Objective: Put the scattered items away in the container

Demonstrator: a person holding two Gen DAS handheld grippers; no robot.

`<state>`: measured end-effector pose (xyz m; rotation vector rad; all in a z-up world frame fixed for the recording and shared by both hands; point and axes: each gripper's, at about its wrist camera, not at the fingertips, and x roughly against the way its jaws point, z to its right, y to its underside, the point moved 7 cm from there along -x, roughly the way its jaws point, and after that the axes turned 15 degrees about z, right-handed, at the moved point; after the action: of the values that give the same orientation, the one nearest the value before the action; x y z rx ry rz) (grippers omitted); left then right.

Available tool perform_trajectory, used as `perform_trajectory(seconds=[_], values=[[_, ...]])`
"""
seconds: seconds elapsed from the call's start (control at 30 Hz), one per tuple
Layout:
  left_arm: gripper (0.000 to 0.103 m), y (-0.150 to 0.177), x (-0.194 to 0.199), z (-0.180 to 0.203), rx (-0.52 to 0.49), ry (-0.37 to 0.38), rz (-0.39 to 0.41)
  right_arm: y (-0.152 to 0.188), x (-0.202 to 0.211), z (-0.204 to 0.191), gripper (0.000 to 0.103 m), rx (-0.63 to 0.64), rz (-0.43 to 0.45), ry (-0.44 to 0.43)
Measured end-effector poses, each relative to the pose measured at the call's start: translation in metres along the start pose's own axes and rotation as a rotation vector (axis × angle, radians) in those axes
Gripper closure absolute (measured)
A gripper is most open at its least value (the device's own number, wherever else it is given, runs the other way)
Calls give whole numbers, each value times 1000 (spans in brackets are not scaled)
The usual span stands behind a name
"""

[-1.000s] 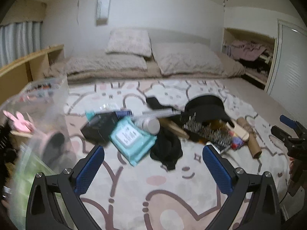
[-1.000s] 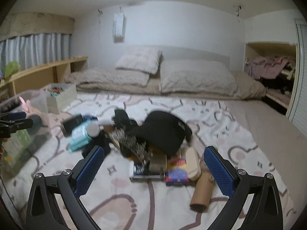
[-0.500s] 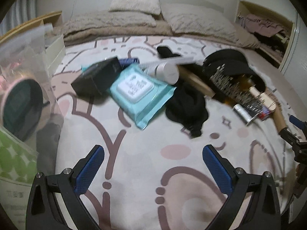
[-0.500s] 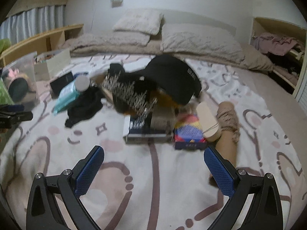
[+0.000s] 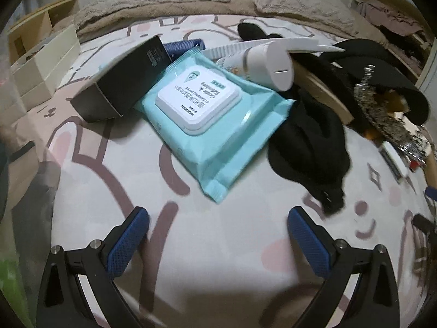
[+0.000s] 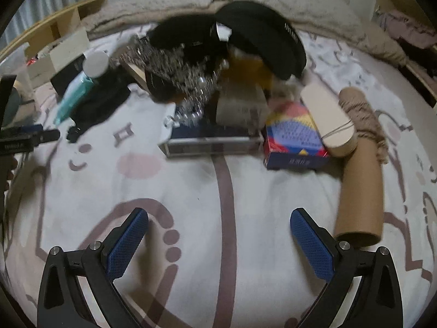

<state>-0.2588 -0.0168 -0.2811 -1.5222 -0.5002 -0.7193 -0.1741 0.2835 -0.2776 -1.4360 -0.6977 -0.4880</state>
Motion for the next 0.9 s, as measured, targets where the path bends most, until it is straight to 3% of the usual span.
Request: perform_trajectory(seconds=[0.4,0.53,0.7,0.77,0.83,0.9], values=[[0,-4,-18,-7,-29,36,-54,-3,-11,25,0,-35,-15,34],[0,-12,-23,-13,29,23,-4,-6,-14,33,0,-44,-12,62],[0,-24,-34,-13,23,18,24,-9,-16,48,0,-64,-11,98],[6,-30,-37,-15,26,14,44,-10,-17,56,0,-84,-12,112],[26,-36,-38,-13,22,31,63,-10,-19,63,0,-94,-9,130],[33,-39,-36,-10,0,33,76,-10,-20,65,0,-100,-5,133]])
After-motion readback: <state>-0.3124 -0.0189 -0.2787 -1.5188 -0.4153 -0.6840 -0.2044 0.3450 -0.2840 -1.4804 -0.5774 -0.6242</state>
